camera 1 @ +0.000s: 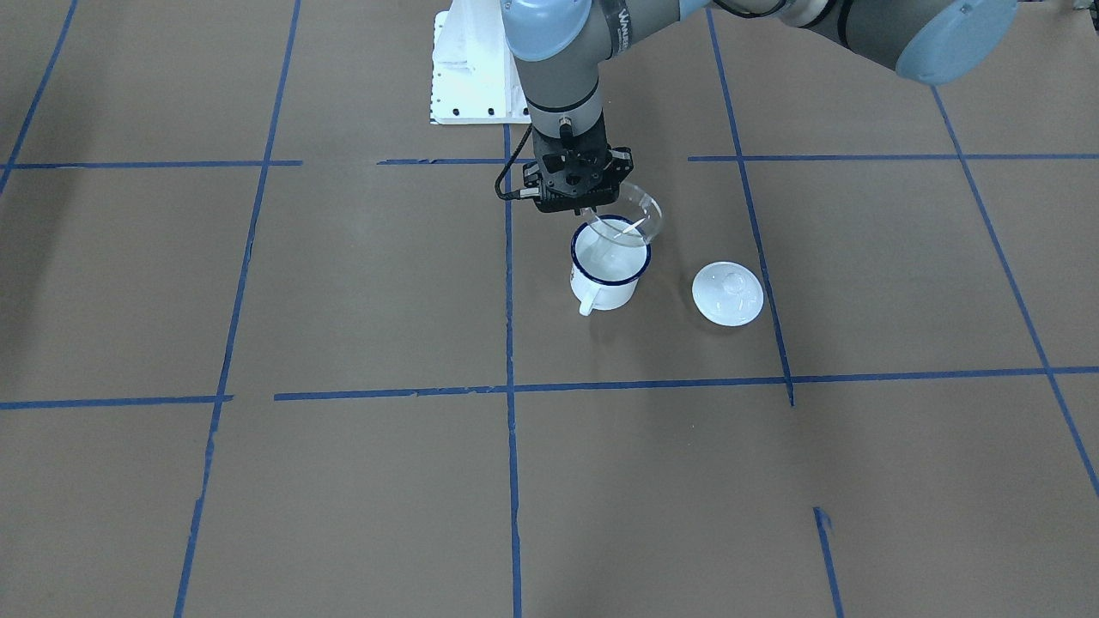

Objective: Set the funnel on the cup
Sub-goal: 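Carry the funnel over the open mug and lower it into the mouth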

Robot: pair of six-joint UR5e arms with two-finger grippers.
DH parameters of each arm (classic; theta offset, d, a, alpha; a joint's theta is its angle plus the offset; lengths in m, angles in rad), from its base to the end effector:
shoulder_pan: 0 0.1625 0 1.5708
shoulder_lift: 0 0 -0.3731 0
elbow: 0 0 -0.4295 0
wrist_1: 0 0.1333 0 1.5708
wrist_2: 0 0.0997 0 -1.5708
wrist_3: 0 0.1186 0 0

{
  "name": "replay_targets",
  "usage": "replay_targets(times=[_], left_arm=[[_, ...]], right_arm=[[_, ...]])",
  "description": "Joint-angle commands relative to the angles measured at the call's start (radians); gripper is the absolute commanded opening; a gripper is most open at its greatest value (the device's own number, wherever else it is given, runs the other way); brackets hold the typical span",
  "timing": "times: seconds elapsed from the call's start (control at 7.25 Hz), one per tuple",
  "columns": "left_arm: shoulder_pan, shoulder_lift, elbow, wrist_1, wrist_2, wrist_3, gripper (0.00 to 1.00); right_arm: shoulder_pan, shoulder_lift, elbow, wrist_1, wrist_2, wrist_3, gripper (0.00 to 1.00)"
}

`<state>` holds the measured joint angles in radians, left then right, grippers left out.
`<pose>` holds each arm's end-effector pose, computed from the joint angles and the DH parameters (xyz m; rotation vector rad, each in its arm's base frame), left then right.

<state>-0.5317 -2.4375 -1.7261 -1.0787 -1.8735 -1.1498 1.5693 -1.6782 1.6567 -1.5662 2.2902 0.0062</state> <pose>0.5121 -0.4148 0.0849 -0.0215 0.6027 -0.0271 0.0544 -0.4877 0.6336 -0.0189 -0.7193 0.0106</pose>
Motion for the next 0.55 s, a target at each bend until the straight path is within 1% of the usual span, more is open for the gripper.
replay_targets(times=[0.0, 0.14, 0.28, 0.41], left_arm=[[-0.001, 0.009, -0.007, -0.020, -0.001, -0.004, 1.00], [-0.005, 0.011, -0.051, -0.032, -0.003, -0.004, 1.00], [-0.019, 0.046, -0.155, -0.043, -0.004, -0.005, 1.00], [-0.036, 0.087, -0.212, -0.094, -0.007, -0.005, 1.00]], right_arm=[[0.000, 0.000, 0.000, 0.000, 0.000, 0.000, 1.00], [0.000, 0.000, 0.000, 0.000, 0.000, 0.000, 1.00], [0.000, 0.000, 0.000, 0.000, 0.000, 0.000, 1.00], [0.000, 0.000, 0.000, 0.000, 0.000, 0.000, 1.00]])
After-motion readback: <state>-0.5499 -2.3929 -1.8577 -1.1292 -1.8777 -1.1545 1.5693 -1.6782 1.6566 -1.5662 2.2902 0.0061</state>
